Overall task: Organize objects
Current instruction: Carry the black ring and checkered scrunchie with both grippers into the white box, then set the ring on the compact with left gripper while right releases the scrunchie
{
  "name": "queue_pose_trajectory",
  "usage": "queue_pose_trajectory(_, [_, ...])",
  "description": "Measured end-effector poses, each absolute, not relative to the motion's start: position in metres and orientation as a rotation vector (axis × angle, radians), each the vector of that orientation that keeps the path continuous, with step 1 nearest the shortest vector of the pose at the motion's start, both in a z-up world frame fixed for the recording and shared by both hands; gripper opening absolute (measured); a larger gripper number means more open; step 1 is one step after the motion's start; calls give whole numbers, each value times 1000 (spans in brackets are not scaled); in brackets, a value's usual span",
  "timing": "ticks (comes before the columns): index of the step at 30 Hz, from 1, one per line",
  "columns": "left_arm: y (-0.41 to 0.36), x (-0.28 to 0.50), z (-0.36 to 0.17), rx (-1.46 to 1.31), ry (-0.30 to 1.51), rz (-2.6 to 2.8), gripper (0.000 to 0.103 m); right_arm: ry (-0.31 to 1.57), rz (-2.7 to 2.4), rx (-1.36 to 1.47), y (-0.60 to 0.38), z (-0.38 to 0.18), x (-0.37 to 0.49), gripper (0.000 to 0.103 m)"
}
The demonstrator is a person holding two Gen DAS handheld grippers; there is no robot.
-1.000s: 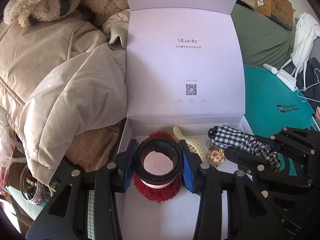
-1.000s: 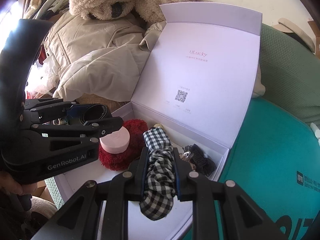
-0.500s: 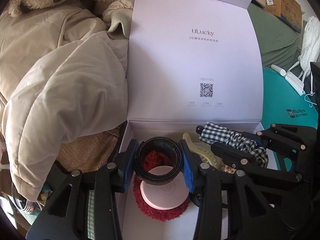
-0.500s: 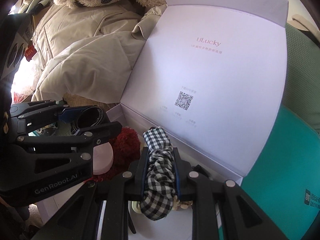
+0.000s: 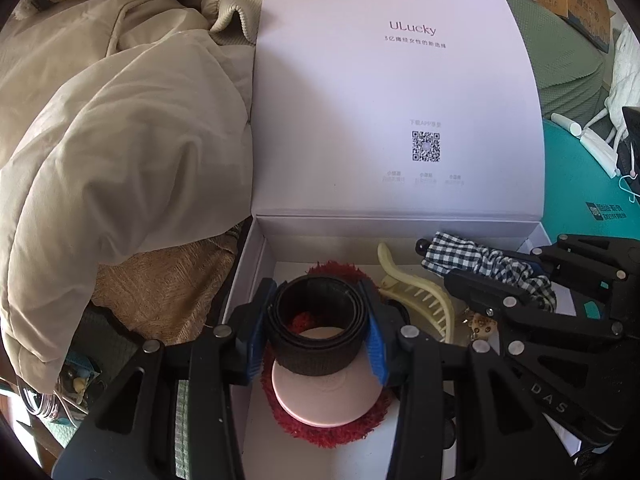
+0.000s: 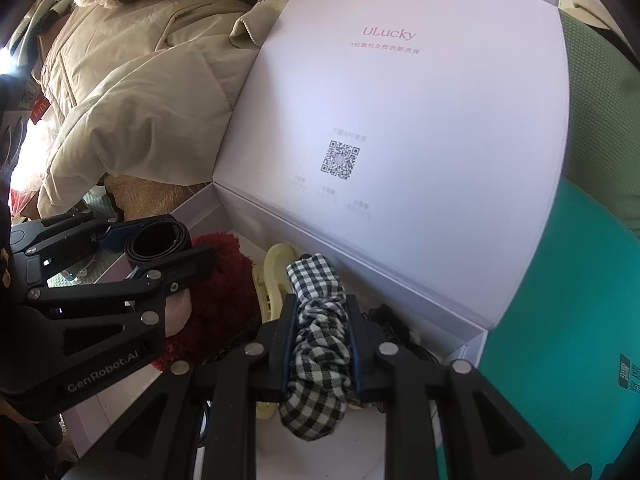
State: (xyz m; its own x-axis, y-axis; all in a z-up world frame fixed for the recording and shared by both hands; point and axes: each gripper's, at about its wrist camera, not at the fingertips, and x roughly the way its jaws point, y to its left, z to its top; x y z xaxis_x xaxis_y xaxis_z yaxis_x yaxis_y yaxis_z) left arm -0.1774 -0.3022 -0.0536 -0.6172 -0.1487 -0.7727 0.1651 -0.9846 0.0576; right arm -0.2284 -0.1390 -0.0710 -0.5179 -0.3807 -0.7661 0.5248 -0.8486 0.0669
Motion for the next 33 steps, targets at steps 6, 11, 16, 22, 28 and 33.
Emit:
queue_pose_trajectory(6, [-305,-183,-59,1307,34,-2649,39,241,-2346,1143,-137,-73,-229,22])
queue_pose_trajectory(11, [-308,-187,-62,1326,54,-2634,39,270,-2359,1161,-141,-77,-230,22])
queue_pose_trajectory(16, [-308,-190,-63,1333,45,-2633,39,268,-2371,1187,-140,-82,-232,23])
queue_pose_trajectory(22, [-309,-194,-65,1346,52,-2633,40,266,-2363,1193,-138,-81,-231,23])
queue_pose_trajectory(28, [-316,-197,-62,1336,102,-2628,48,288,-2328,1211,-139,-78,-230,23])
queue_pose_trajectory(33, [-312,-200,-61,1344,77,-2634,48,305,-2332,1214,-138,-74,-227,23])
